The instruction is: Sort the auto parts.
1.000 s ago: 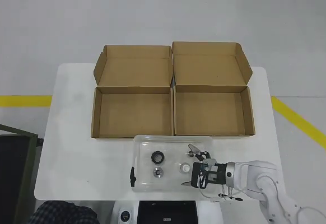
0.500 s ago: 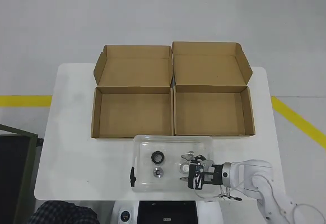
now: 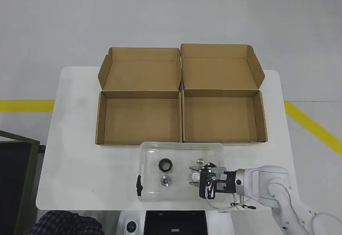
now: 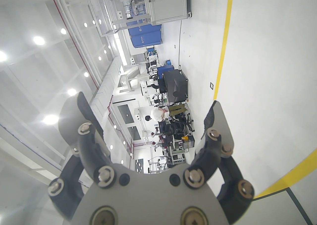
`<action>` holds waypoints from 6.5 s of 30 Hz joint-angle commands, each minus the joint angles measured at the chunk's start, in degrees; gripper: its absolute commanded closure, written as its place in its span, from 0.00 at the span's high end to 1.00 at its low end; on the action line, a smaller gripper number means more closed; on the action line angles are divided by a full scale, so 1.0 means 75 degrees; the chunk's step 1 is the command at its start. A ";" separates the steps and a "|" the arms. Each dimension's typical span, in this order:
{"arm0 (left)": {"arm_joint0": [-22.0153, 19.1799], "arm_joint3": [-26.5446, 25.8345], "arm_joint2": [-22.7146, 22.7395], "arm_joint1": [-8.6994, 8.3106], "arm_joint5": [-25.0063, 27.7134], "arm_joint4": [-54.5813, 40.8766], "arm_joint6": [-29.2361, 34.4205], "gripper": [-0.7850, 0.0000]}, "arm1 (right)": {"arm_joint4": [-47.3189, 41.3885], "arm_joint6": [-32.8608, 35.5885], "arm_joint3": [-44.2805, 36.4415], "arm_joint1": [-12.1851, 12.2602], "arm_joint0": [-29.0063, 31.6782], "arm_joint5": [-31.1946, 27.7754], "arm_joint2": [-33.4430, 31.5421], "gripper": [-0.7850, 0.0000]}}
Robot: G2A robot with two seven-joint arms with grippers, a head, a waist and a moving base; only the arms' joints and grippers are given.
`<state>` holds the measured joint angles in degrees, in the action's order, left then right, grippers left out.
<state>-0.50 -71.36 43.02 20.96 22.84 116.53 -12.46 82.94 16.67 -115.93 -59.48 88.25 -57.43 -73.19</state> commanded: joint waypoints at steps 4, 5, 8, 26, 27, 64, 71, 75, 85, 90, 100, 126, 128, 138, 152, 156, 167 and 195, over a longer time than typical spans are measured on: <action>0.0000 0.0000 0.0000 0.0000 0.0000 0.0000 0.0000 1.00 | -0.1071 -0.0313 0.0179 0.0028 0.0025 -0.0055 -0.0198 0.00; 0.0000 0.0000 0.0000 0.0000 0.0000 0.0000 0.0000 1.00 | -0.1376 -0.0375 0.0251 0.0031 0.0012 -0.0046 -0.0243 0.00; 0.0000 0.0000 0.0000 0.0000 0.0000 0.0000 0.0000 1.00 | -0.2098 -0.0436 0.0390 0.0047 -0.0049 -0.0033 -0.0337 0.00; 0.0000 0.0000 0.0000 0.0000 0.0000 0.0000 0.0000 1.00 | -0.5292 -0.0926 0.1014 0.0116 -0.0624 0.0271 -0.0801 0.00; 0.0000 0.0000 0.0000 0.0000 0.0000 0.0000 0.0000 1.00 | -0.5431 -0.0923 0.1079 0.0118 -0.0677 0.0236 -0.0782 0.00; 0.0000 0.0000 0.0000 0.0000 0.0000 0.0000 0.0000 1.00 | -0.3743 -0.0733 0.1978 -0.0108 -0.2590 0.2447 0.0116 0.00; 0.0000 0.0000 0.0000 0.0000 0.0000 0.0000 0.0000 1.00 | -0.3606 -0.0299 0.2518 -0.0185 -0.3336 0.2667 0.0436 0.00; 0.0000 0.0000 0.0000 0.0000 0.0000 0.0000 0.0000 1.00 | -0.3450 -0.0052 0.2878 -0.0247 -0.3710 0.2836 0.0715 0.00; 0.0000 0.0000 0.0000 0.0000 0.0000 0.0000 0.0000 1.00 | -0.3042 0.0207 0.3779 -0.0423 -0.4444 0.3146 0.1401 0.00; 0.0000 0.0000 0.0000 0.0000 0.0000 0.0000 0.0000 1.00 | -0.2830 0.0300 0.4109 -0.0495 -0.4656 0.3278 0.1647 0.00; 0.0000 0.0000 0.0000 0.0000 0.0000 0.0000 0.0000 1.00 | -0.2469 0.0341 0.4633 -0.0616 -0.4926 0.3406 0.2020 0.27; 0.0000 0.0000 0.0000 0.0000 0.0000 0.0000 0.0000 1.00 | -0.2333 0.0969 0.1981 -0.0194 -0.3620 0.1891 0.0616 1.00; 0.0000 0.0000 0.0000 0.0000 0.0000 0.0000 0.0000 1.00 | -0.2229 0.1095 0.1541 -0.0135 -0.3291 0.1824 0.0458 1.00; 0.0000 0.0000 0.0000 0.0000 0.0000 0.0000 0.0000 1.00 | -0.1607 0.1397 -0.0460 0.0127 -0.1520 0.1298 -0.0258 1.00; 0.0000 0.0000 0.0000 0.0000 0.0000 0.0000 0.0000 1.00 | -0.0177 0.1982 -0.1483 0.0328 -0.0275 0.0604 -0.0180 1.00; 0.0000 0.0000 0.0000 0.0000 0.0000 0.0000 0.0000 1.00 | 0.0164 0.2201 -0.1543 0.0345 -0.0193 0.0621 0.0039 1.00; 0.0000 0.0000 0.0000 0.0000 0.0000 0.0000 0.0000 1.00 | 0.0670 0.2758 -0.1135 0.0324 -0.0451 0.0632 0.0838 1.00; 0.0000 0.0000 0.0000 0.0000 0.0000 0.0000 0.0000 1.00 | 0.0786 0.3929 -0.0123 0.0129 -0.1529 0.1348 0.1969 0.70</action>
<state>-0.50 -71.36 43.02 20.96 22.84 116.53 -12.46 88.98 45.98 -117.01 -58.47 76.99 -47.42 -58.57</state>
